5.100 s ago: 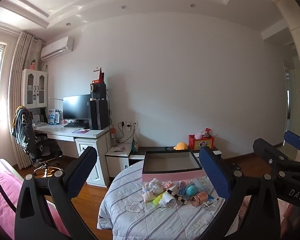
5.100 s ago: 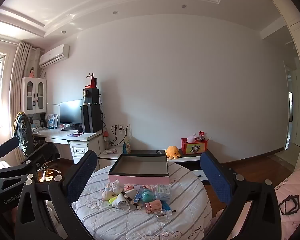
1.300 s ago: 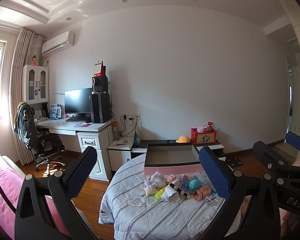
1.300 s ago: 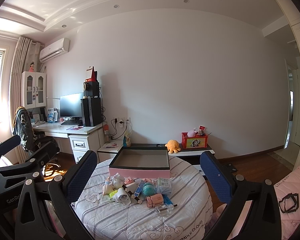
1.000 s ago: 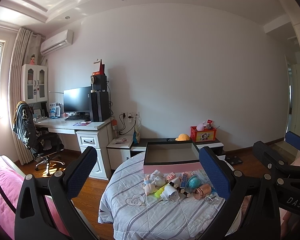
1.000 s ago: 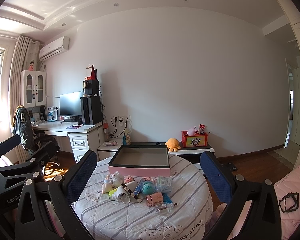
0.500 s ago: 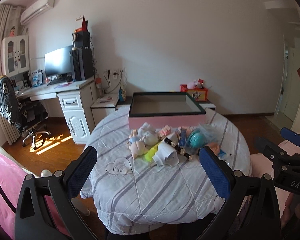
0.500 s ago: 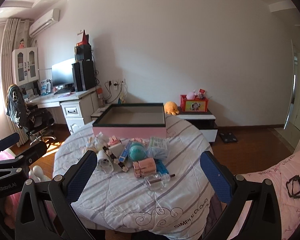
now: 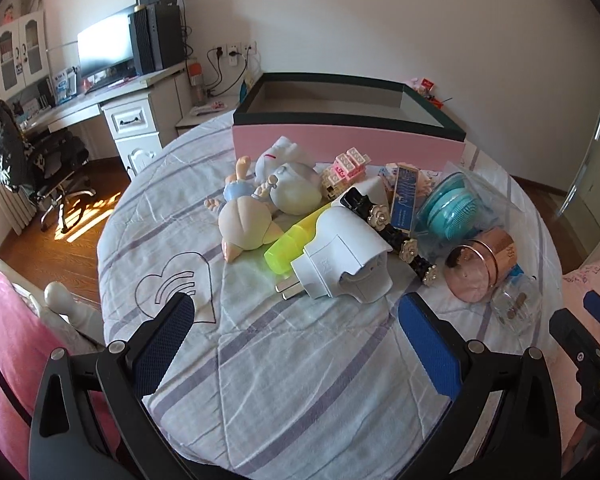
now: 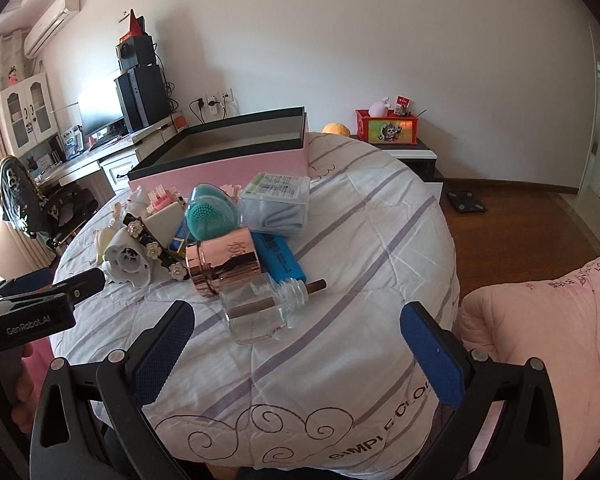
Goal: Organize rigid objects
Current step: 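Grasp the glass diffuser bottle with the right tool while the left tool grasps the white hair dryer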
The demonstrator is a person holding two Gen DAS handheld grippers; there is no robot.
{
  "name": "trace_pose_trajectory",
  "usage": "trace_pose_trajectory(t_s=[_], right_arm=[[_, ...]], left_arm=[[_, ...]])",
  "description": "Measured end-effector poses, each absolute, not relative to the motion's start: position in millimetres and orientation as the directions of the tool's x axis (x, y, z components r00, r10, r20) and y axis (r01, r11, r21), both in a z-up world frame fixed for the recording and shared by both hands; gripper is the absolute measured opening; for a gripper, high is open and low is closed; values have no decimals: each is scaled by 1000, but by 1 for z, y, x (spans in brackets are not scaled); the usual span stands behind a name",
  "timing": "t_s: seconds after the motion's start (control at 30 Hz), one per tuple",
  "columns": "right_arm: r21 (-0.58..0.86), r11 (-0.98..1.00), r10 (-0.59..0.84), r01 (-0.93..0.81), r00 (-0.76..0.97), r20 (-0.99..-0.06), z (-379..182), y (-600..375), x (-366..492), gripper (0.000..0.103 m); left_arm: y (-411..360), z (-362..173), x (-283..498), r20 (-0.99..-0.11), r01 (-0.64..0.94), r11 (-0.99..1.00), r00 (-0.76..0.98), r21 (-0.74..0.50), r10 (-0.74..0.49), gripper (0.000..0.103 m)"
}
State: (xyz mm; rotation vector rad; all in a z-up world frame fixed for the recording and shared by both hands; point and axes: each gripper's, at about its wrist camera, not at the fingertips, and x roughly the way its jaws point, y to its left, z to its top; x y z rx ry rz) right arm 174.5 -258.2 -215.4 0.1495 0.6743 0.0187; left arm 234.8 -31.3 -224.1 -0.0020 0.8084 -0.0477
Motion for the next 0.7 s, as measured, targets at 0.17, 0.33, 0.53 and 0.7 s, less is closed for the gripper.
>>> trace_pose_trajectory(t_s=[0.17, 0.33, 0.53, 0.7], right_arm=[[174, 985, 100, 17, 762, -640, -229, -265, 195, 103], [191, 982, 134, -11, 753, -644, -235, -264, 209, 103], [185, 983, 134, -16, 753, -644, -236, -262, 214, 103], [181, 983, 134, -19, 747, -651, -238, -256, 214, 103]], left_arm=[[-40, -233, 261, -742, 24, 1000, 670, -20, -31, 103], [-51, -235, 279, -746, 30, 1000, 666, 5, -17, 103], [-51, -239, 285, -743, 89, 996, 664, -28, -81, 76], [-41, -237, 270, -733, 128, 990, 667, -65, -134, 63]])
